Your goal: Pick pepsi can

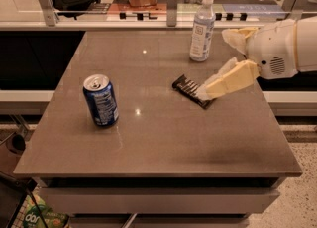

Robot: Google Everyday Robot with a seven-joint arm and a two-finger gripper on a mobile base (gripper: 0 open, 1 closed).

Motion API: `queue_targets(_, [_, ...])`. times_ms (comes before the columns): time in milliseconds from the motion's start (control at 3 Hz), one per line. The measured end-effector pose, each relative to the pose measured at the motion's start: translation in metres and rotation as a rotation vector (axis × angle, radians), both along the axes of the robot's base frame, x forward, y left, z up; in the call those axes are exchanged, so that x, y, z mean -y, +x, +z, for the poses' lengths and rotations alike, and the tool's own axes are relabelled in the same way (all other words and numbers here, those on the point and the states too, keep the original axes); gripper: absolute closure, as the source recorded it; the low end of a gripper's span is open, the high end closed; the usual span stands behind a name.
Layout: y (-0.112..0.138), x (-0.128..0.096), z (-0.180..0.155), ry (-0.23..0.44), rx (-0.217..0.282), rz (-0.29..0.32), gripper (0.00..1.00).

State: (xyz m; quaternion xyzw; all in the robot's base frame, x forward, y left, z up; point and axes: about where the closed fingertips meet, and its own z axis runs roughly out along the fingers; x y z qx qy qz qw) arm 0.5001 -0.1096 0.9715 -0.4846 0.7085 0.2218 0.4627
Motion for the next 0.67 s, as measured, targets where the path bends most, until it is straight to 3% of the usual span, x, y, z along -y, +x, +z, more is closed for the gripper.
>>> queue_targets(333, [0.0070, -0.0396, -0.0045, 0.087, 0.054, 0.002, 0.00])
queue_targets(667, [0.0069, -0.0397, -0.0045, 0.087, 0.054, 0.002, 0.00])
